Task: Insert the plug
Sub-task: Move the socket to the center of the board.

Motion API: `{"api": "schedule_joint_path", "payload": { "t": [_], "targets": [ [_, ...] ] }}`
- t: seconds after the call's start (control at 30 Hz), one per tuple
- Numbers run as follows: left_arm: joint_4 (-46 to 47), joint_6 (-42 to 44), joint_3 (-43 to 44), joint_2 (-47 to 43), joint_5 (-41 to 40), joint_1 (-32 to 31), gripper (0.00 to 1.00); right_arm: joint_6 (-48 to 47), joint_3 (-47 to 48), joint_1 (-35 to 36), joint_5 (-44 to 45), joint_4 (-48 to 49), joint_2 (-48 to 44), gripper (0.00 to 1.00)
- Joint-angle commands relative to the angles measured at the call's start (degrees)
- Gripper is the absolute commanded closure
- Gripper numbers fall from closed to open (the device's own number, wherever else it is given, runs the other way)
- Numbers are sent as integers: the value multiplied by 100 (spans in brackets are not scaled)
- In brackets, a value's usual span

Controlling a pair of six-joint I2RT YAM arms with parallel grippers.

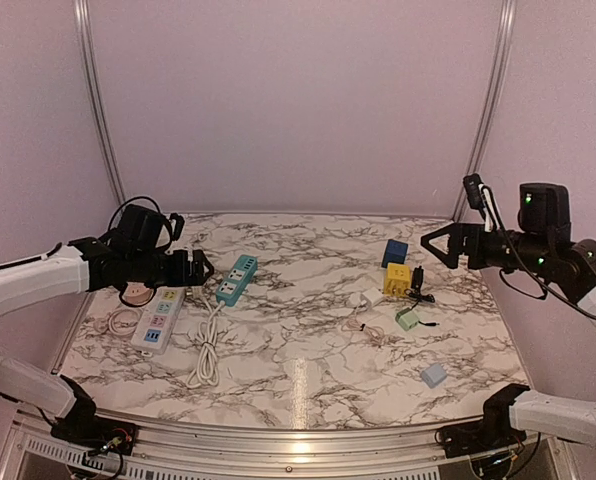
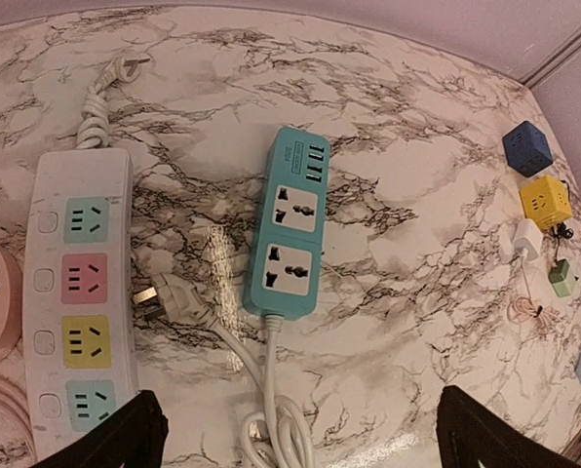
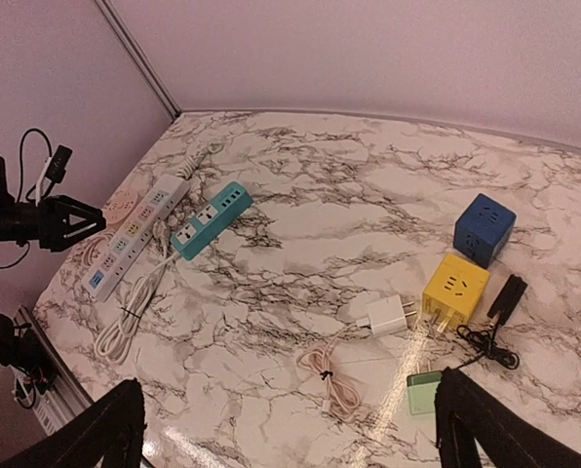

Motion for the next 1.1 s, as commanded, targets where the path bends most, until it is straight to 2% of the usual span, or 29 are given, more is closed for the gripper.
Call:
{"api": "schedule_joint_path", "payload": {
  "t": [0.0,0.17,0.33,0.5,0.97,1.07],
  "targets": [
    [418,171,476,954,-684,-300,1,65,-17,-45,82,-86,-150,2],
    [619,221,895,1905,-1045,-489,1,112,-63,-41,82,-152,-165,1],
    [436,435,1528,2791,-1616,-665,1,167,-159,-41,43,-110,-167,2],
    [352,634,2024,3460,-1810,-703,1,190,-185,-41,-13,-85,-94,1],
    [144,789,2550,4422,-1917,-651,2,269,-377,-42,-15,-99,-237,1],
    [211,754,2493,4450,-1782,-641,9,281,-395,-41,9,-120,-275,1]
  ]
}}
